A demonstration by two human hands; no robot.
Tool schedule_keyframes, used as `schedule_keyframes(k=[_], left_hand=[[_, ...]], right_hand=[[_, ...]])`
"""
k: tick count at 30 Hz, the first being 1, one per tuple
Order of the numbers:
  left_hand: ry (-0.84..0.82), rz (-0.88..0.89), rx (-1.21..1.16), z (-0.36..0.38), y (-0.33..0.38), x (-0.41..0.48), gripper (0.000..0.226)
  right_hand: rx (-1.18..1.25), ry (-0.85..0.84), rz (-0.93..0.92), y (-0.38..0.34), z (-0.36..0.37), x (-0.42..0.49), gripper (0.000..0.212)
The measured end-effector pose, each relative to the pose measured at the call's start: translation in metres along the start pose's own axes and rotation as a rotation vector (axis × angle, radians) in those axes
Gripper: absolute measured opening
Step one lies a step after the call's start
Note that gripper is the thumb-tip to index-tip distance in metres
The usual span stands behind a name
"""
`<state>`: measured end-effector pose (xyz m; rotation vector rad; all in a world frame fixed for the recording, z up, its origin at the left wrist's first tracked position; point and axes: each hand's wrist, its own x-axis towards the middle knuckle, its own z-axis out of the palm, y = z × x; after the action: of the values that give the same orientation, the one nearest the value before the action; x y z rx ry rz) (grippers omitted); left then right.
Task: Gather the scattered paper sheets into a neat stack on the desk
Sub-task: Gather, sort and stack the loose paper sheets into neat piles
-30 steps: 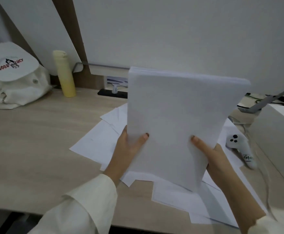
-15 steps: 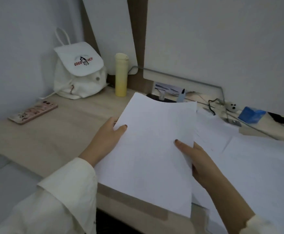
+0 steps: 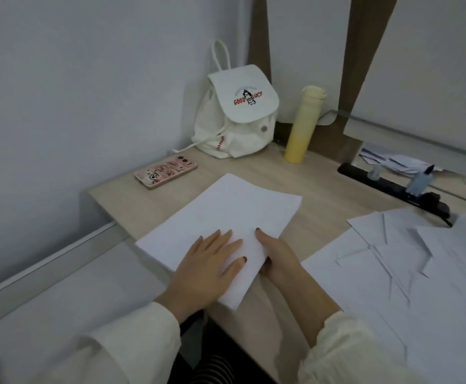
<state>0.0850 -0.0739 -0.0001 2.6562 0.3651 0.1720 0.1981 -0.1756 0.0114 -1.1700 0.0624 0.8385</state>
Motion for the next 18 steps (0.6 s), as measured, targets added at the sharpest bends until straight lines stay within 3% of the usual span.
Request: schedule_keyframes(k=[1, 5, 9, 18], left_hand=[[0.019, 0.018, 0.028, 0.005, -0.010, 0.003, 0.106], [0.021, 0.084, 0.059, 0.013, -0.036, 0.010, 0.084], [0.000, 0.089, 0.066, 0.008, -0.048, 0.022, 0.078], [-0.018, 0.054, 0.152, 0.007, -0.051, 0.024, 0.101]], right_hand=[[0.008, 0.015, 0.011, 0.002, 0.003, 0.003, 0.036], [0.026, 0.005, -0.004, 0.005, 0.008, 0.013, 0.035], [-0.061, -0.014, 0.001, 0.002, 0.009, 0.012, 0.030], [-0.257, -0.027, 0.098, -0.015, 0.001, -0.015, 0.023]])
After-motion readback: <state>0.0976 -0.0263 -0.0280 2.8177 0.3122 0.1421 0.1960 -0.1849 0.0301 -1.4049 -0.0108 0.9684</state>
